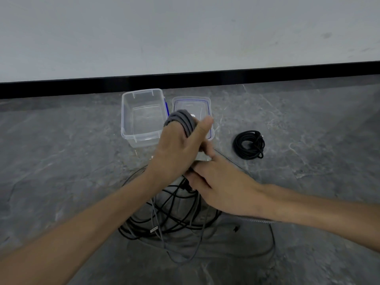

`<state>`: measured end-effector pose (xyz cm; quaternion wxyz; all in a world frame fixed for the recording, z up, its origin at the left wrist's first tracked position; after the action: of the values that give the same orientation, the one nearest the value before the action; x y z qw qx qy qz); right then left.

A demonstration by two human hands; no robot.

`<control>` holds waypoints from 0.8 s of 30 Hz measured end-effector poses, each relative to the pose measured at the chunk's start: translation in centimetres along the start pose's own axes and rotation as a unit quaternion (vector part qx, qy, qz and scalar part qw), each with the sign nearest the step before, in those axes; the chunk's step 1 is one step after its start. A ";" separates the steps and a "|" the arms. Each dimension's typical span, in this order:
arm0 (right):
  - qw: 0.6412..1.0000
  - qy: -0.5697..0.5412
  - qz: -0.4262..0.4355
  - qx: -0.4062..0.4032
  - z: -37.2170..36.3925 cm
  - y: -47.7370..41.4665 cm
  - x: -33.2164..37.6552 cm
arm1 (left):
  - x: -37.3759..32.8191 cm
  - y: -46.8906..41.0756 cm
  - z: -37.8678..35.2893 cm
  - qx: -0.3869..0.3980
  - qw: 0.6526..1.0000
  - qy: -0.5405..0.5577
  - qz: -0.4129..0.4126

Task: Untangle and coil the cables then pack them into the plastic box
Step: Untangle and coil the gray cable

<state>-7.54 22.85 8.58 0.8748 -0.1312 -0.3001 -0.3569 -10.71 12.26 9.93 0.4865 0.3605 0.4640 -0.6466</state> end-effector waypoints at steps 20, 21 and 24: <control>0.941 -0.065 -0.073 0.325 5.0 0.2 -1.0 | 2.3 1.9 -0.7 0.207 0.954 -0.217 -0.029; 0.937 -0.067 -0.081 0.334 5.3 0.2 -1.2 | 2.4 1.8 -0.7 0.230 0.949 -0.213 -0.039; 0.908 -0.038 -0.130 0.395 6.1 0.7 -1.9 | 3.5 1.6 0.4 0.262 0.926 -0.273 -0.008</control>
<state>-10.75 27.09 12.24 0.7886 0.2522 -0.4642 -0.3145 -10.10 10.67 6.43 0.4774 0.2806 0.1305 -0.8224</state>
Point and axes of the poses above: each hand's wrist, its own y-axis away from the middle knuckle, its own z-axis out of the back of the hand, x = y × z, the point moved 3 cm from there along -y, towards the middle knuckle, and after that the axes turned 3 degrees about z, right-handed, at the moved point
